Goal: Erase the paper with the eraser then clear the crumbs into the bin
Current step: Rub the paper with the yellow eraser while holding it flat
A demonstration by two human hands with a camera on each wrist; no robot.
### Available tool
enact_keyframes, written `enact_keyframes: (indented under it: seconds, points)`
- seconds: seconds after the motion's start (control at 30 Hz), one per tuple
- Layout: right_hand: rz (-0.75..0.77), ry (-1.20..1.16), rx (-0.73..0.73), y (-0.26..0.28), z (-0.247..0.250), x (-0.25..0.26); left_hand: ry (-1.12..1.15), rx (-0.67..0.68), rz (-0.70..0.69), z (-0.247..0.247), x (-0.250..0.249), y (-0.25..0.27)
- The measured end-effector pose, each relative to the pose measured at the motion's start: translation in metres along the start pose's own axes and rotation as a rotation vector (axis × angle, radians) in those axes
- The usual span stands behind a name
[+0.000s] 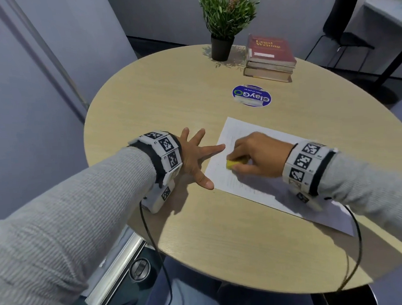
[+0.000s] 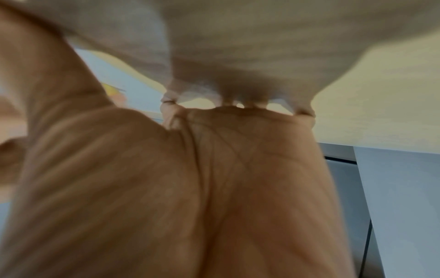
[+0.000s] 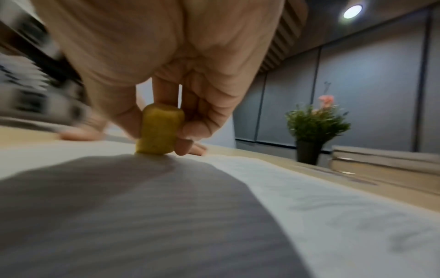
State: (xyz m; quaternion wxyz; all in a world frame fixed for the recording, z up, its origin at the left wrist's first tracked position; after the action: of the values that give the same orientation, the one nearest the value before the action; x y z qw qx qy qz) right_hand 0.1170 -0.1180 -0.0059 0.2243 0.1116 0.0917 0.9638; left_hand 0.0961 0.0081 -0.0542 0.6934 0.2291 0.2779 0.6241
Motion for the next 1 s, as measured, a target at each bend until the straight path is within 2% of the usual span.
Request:
enact_keyframes:
  seconds: [0.07,0.1,0.2,0.27,0.37,0.43,0.5,0.53,0.67,0.73,0.8,0.87,1.0]
  points:
    - [0.135,0.014,0.068,0.007,-0.016,0.028,0.004,0.013,0.0,0.0,0.002,-0.001]
    - [0.148,-0.007,0.101,0.009,-0.02,0.031,0.004,0.018,0.0,0.0,0.002,-0.001]
    - [0.004,-0.028,0.031,-0.001,-0.001,0.002,-0.001,0.008,-0.005,0.001,0.0,0.0]
    - [-0.013,-0.002,0.006,-0.007,0.002,-0.002,-0.006,-0.006,-0.006,0.0,0.0,0.0]
    - [0.142,0.019,0.07,-0.009,-0.014,0.029,-0.002,-0.01,-0.014,0.0,0.002,-0.002]
    - [0.072,-0.011,0.077,-0.014,-0.008,0.019,-0.002,-0.008,-0.014,0.0,0.003,-0.002]
    - [-0.024,0.001,0.012,-0.018,0.003,0.0,-0.015,-0.011,-0.011,0.0,0.002,-0.001]
    - [-0.023,0.022,0.0,-0.017,0.003,0.0,-0.015,-0.015,-0.012,0.0,0.001,-0.001]
    - [0.164,0.047,0.079,-0.009,-0.018,0.039,0.001,-0.01,-0.008,-0.001,0.001,0.001]
    - [0.111,-0.013,0.036,-0.007,-0.006,0.028,-0.002,0.007,-0.007,0.001,-0.002,0.004]
    - [-0.042,-0.092,-0.085,-0.001,0.013,-0.005,-0.008,0.036,-0.005,0.004,-0.004,0.008]
    - [-0.143,-0.117,-0.147,0.01,0.02,-0.029,-0.006,0.051,-0.004,0.008,-0.005,0.013]
    - [-0.136,-0.12,-0.1,0.024,0.009,-0.029,0.043,0.024,-0.026,0.024,-0.012,0.018]
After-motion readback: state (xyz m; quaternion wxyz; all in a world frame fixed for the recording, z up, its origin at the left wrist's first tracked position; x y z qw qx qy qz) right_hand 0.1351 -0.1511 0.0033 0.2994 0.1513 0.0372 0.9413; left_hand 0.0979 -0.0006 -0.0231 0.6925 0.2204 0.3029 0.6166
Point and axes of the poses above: each hand's wrist, its own y-axis away from the middle knuckle, its own z-axis out of the back of the hand, x = y × z, the point moved 7 cm from there along -y, towards the middle knuckle, and after that the axes turned 8 degrees about x, right-handed, at the moved point
